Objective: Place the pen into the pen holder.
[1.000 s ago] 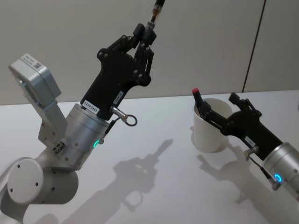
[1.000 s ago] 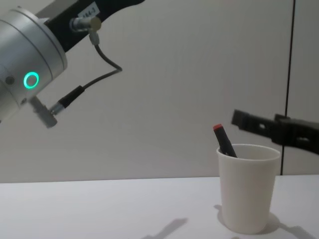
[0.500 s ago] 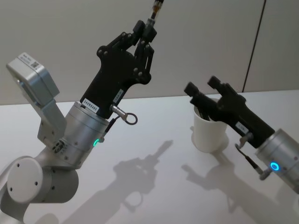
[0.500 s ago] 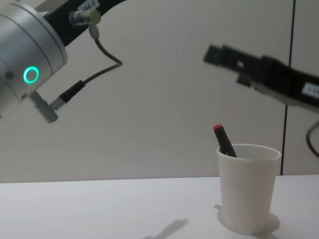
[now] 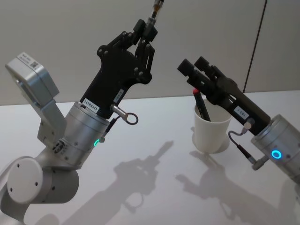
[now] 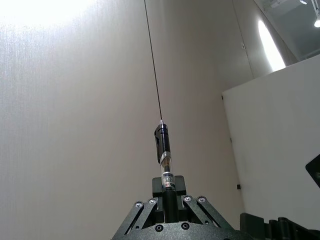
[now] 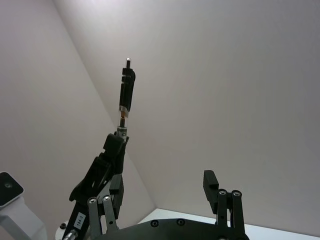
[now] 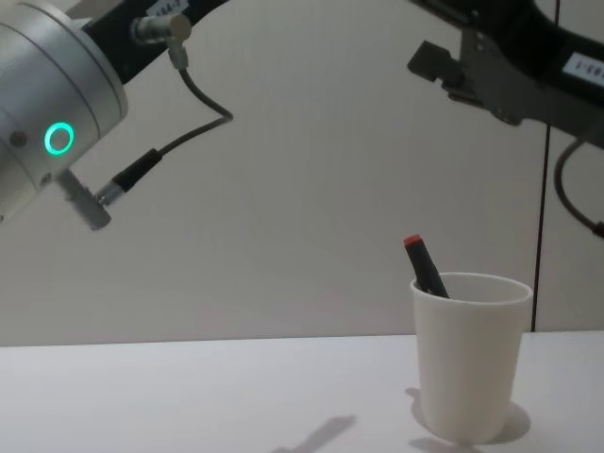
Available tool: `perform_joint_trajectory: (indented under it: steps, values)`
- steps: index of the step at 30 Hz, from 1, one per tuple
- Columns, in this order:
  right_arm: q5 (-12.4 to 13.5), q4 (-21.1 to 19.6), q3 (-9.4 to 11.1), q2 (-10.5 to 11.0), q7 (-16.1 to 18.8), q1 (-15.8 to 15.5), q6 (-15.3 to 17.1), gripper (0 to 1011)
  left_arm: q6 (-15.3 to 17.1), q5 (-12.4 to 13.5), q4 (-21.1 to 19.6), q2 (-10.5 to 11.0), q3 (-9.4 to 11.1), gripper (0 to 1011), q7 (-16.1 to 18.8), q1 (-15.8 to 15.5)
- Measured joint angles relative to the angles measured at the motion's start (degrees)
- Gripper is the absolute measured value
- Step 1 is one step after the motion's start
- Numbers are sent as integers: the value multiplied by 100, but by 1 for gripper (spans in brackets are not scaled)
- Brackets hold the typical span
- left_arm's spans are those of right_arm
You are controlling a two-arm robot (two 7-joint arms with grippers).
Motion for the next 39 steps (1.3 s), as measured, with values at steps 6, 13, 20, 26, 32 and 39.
perform_joint_trajectory:
  steps: [6,13,20,26,32,39]
  values:
    - [280,-56,48,42,-103,46,110,1002,-4,-2,0,0,0,139,-4,-2]
    - [868,-138,175,158,-282,89,374,1002,-5,-2,0,0,0,139,-5,-2]
    - [1569,-233,263,212,-433,159,660,1002,-5,-2,0,0,0,139,-5,-1]
    - [2193,-313,273,167,-574,277,940,1002,-5,-1,0,0,0,139,-5,-1]
    - [2600,-347,187,17,-717,451,1173,1002,-4,-1,0,0,0,139,-5,-1]
    - [2883,-292,-12,-305,-953,795,1399,1002,-4,-2,0,0,0,138,-4,-1]
